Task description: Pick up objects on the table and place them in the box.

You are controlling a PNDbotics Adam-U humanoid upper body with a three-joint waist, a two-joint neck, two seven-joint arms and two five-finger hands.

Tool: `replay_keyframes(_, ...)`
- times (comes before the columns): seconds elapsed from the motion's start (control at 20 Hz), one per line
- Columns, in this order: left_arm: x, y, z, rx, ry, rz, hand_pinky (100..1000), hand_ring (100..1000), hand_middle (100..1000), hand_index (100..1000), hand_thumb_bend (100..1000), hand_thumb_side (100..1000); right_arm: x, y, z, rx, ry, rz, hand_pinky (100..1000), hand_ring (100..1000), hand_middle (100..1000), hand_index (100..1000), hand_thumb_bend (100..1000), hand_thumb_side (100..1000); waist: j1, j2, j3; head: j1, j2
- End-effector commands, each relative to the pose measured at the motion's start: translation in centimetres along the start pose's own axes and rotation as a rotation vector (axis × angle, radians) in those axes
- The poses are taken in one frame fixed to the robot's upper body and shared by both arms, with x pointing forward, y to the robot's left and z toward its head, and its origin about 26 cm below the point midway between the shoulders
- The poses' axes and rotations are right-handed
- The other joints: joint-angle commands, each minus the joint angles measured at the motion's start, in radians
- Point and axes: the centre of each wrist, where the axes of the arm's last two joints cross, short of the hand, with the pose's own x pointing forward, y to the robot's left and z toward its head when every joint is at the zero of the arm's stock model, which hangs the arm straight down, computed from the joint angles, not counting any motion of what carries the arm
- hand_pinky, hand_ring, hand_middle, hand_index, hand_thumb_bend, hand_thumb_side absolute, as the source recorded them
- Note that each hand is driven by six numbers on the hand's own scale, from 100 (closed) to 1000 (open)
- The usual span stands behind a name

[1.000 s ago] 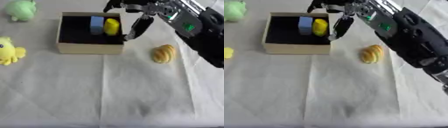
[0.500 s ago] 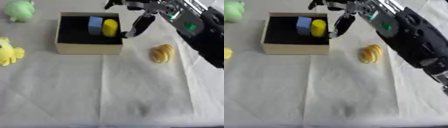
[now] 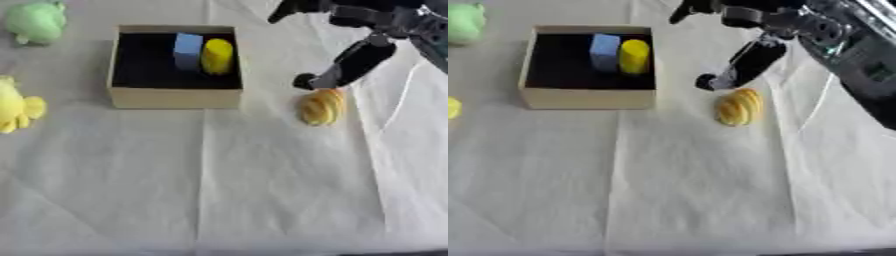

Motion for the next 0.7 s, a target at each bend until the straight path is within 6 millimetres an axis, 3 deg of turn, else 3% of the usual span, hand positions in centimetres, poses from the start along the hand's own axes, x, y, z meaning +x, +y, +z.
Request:
replay_keyframes(0.05,-0.3,2.2,-0.1,0.043,-0.002,-0.017,821,913,896,936,611,487,-0.5,-1.0,1.9,-0.022,0.029,0.046,828,888,842,908,435,262,0.005,-0.019,-0.005,0.005,0.004)
replay_keyframes(0.25,-0.3,2.2,-0.1,0.047,-0.003,-0.013,821,912,896,937,612,487,-1.2,0.5,2.8,0.000,0.063,0.032,828,889,842,908,440,248,0.009,-0.016,-0.010,0.004,0.004)
replay_keyframes(0.7,-0.1,2.2,-0.1,0.045,-0.008,-0.007,822,913,896,937,613,487,-1.4,2.4,2.8,0.060,0.145,0.043,827,888,834,896,466,206,0.018,-0.009,-0.005,-0.007,0.004)
